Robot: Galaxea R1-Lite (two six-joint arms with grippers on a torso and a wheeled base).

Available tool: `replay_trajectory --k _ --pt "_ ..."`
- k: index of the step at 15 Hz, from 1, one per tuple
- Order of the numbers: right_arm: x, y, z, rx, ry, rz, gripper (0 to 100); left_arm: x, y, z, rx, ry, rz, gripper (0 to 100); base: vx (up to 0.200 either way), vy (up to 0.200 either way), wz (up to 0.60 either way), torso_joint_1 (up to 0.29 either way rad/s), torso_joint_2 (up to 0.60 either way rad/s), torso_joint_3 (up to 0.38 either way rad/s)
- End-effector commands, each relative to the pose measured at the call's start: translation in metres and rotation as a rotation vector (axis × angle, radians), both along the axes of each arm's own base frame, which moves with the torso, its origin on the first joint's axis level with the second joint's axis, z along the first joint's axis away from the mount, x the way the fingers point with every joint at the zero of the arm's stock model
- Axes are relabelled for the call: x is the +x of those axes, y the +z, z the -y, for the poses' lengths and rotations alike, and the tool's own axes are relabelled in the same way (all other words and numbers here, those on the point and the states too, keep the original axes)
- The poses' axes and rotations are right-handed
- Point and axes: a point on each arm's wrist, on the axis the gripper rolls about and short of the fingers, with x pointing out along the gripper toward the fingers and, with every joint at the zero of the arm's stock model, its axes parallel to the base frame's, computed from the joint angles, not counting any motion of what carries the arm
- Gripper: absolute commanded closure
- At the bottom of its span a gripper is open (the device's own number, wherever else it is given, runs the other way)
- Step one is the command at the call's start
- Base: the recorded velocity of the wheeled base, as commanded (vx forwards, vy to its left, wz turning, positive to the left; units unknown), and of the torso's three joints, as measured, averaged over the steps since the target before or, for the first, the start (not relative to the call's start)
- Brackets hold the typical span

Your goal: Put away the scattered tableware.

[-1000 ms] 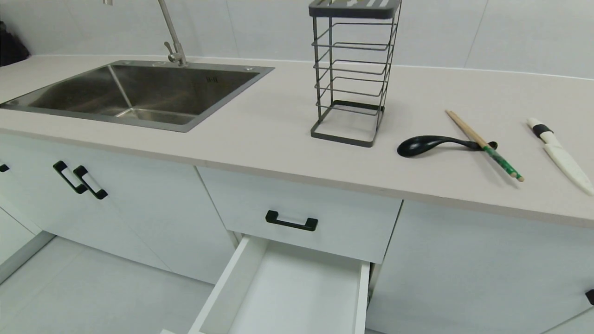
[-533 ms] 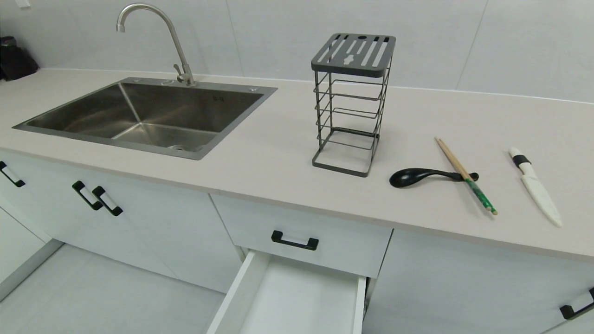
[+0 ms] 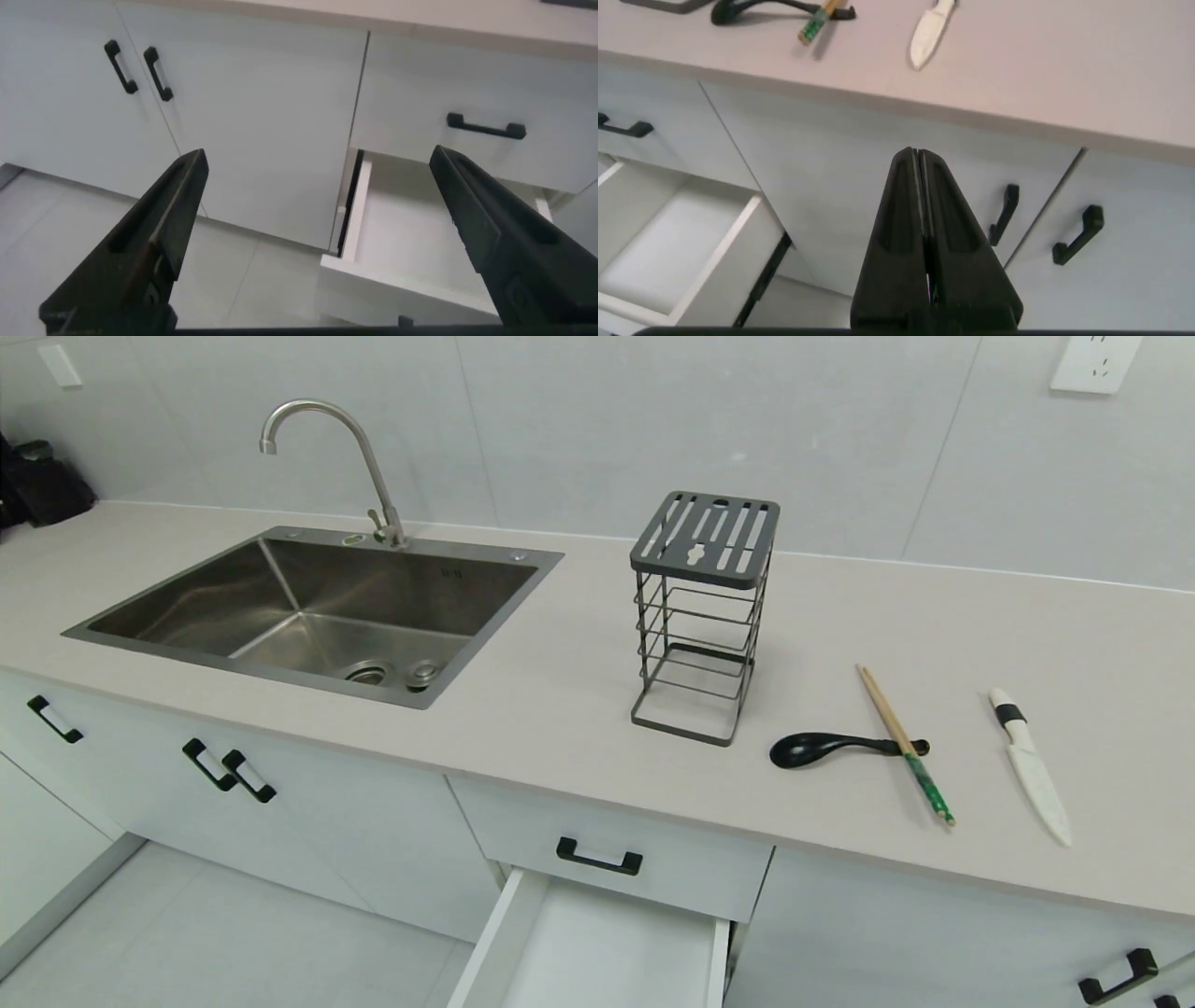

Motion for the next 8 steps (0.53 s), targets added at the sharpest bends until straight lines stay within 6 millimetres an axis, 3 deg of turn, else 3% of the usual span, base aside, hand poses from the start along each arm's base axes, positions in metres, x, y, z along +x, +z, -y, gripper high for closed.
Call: replay_trajectory --k 1,4,5,8 --pt "0.0001 0.0001 0.0 0.001 0.0 0.0 100 0.0001 0.0 0.0 0.0 0.001 -0.001 0 0.0 0.0 0.0 0.256 -0.52 -0.29" --pt "0.0001 0.0001 -0.0001 -0.008 0.003 0.0 100 0.0001 0.0 0.0 0.0 0.001 -0.001 0 0.0 0.0 0.0 0.255 -0.54 -0.3" --pt "0.0001 -0.0001 -0.0001 0.0 0.0 -0.002 0 0.0001 0.0 0.0 0.0 0.001 -0.001 0 0.0 0.0 0.0 0.266 -0.56 -0.3" --pt "0.0001 0.0001 -0.0001 0.001 0.001 0.0 0 0.0001 0.0 0.0 -0.001 0.001 -0.001 0 0.0 0.0 0.0 0.276 -0.59 -0.315"
